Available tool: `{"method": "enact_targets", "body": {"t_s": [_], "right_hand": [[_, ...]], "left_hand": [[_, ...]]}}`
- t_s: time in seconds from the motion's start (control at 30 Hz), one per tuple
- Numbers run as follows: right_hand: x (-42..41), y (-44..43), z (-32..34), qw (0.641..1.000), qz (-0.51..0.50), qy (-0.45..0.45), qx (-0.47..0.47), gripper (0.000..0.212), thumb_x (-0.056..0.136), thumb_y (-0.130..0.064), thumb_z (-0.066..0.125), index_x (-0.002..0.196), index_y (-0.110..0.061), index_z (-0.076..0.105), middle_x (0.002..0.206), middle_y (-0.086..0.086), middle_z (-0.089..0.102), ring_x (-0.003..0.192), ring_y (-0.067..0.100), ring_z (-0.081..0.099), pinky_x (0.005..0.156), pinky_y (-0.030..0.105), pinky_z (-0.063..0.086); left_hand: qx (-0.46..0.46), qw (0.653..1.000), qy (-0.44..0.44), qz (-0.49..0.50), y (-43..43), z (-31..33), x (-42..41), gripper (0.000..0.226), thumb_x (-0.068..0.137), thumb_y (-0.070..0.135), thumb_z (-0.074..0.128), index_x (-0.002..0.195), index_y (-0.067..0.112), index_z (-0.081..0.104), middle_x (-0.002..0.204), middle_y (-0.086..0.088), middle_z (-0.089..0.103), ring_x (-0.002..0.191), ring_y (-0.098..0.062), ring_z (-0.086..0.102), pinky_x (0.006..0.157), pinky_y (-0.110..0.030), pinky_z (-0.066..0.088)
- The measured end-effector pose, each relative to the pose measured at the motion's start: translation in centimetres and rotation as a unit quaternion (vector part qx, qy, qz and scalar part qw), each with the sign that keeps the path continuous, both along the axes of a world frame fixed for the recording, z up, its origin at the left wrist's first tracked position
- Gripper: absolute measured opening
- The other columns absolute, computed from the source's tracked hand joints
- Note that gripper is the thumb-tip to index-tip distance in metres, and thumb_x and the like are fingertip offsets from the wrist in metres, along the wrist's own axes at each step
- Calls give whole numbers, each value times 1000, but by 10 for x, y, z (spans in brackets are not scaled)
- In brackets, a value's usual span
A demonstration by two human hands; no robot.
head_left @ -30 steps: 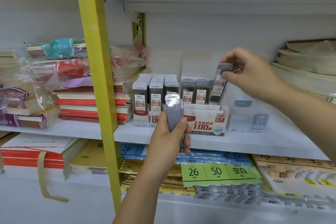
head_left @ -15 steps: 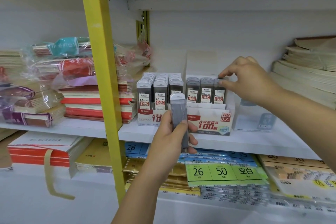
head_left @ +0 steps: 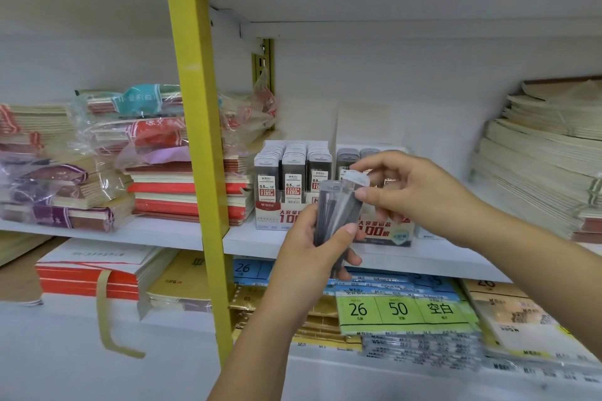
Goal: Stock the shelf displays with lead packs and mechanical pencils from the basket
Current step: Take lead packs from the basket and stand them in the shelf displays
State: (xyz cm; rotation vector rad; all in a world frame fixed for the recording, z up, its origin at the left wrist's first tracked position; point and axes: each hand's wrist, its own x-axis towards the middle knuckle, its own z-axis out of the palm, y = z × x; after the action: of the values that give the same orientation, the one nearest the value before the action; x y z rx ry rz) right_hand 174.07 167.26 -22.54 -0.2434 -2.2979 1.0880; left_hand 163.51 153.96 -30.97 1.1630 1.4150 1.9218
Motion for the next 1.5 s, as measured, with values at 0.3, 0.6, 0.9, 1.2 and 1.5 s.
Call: {"method": "enact_targets", "body": {"t_s": [0.3,0.6,0.9,1.2,1.5], "right_hand": [[15,6,8,988,101,16,-113,31,80,-18,74,109,-17,63,89,9,71,75,23,67,64,24,53],[16,7,-5,996,32,-21,-78,32,93,-12,60,114,-36,58,107,0,73,99,26,68,87,41,55],[15,25,16,990,-80,96,-64,23,85,-7,69,99,-21,56,89,-1,76,72,17,71,58,25,53],[-1,38,43,985,-86,80,124,43,83,-5,70,84,-47,59,87,-9,70,82,14,69,67,27,57],[-50,-2,41,955,-83,41,283,28,86,-17,69,96,-38,54,91,-16,60,82,-3,59,70,12,50]], "left_hand": [[-18,998,-17,-60,-10,5,7,37,91,55,59,122,36,61,100,1,75,79,-13,68,62,-27,56],[-7,999,19,38,-4,-4,3,42,82,29,81,108,52,57,95,22,70,69,-1,66,59,-19,55],[-22,999,-18,29,4,-6,-5,12,99,26,61,110,31,60,78,5,70,61,-8,62,59,-22,56],[16,996,-51,69,1,-4,-19,20,107,15,42,112,28,56,93,-2,75,69,-10,66,62,-26,59],[41,990,-67,121,-21,-5,-44,17,106,13,43,112,23,57,91,-1,75,69,-10,67,61,-24,58]]}}
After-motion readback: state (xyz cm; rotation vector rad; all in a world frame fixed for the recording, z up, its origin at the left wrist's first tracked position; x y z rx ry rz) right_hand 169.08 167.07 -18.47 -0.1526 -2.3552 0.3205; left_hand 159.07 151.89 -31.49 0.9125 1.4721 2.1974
